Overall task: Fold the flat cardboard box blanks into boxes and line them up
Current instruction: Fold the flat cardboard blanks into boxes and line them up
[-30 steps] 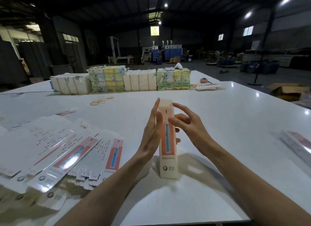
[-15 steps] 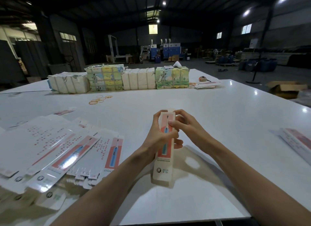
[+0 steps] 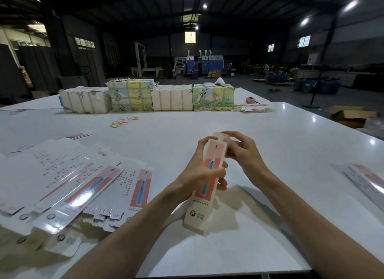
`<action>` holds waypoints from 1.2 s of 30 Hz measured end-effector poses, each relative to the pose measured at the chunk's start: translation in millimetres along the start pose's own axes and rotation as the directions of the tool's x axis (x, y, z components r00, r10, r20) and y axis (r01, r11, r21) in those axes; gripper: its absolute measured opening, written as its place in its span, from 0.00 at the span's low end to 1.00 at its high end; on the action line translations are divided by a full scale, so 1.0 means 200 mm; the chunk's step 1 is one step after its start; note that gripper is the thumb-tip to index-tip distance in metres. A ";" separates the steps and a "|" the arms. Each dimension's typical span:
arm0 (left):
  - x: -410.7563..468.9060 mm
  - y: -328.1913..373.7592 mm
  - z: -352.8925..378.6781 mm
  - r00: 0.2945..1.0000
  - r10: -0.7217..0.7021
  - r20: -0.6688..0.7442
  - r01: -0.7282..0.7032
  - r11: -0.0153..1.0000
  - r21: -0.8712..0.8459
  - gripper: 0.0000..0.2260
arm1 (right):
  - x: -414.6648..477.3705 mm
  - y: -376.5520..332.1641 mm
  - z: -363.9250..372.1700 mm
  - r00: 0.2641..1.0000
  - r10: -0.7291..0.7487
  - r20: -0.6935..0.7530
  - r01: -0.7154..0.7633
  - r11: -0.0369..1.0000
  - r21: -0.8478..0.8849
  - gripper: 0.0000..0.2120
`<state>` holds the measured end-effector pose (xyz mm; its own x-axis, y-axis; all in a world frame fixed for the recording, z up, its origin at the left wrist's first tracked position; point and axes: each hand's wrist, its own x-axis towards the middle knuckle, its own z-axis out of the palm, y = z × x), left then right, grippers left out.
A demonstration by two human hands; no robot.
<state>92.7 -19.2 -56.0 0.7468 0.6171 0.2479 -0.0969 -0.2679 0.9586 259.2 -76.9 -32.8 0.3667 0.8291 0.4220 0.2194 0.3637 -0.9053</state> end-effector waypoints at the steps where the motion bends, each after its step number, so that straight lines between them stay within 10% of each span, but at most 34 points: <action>1: 0.00 0.00 0.00 1.000 -0.008 -0.003 0.008 1.000 -0.005 0.40 | 0.00 -0.01 0.00 0.999 -0.037 0.003 0.037 0.999 -0.039 0.09; 36: 0.00 0.00 -0.02 1.000 -0.025 -0.011 0.026 0.993 0.114 0.42 | 0.00 -0.07 -0.01 0.979 0.206 -0.003 -0.201 0.960 0.196 0.09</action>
<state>90.0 -16.9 -56.1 0.7417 0.6317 0.2257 -0.0023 -0.3341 0.9425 257.3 -83.1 -19.6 0.4068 0.8849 0.2269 -0.0401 0.2655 -0.9633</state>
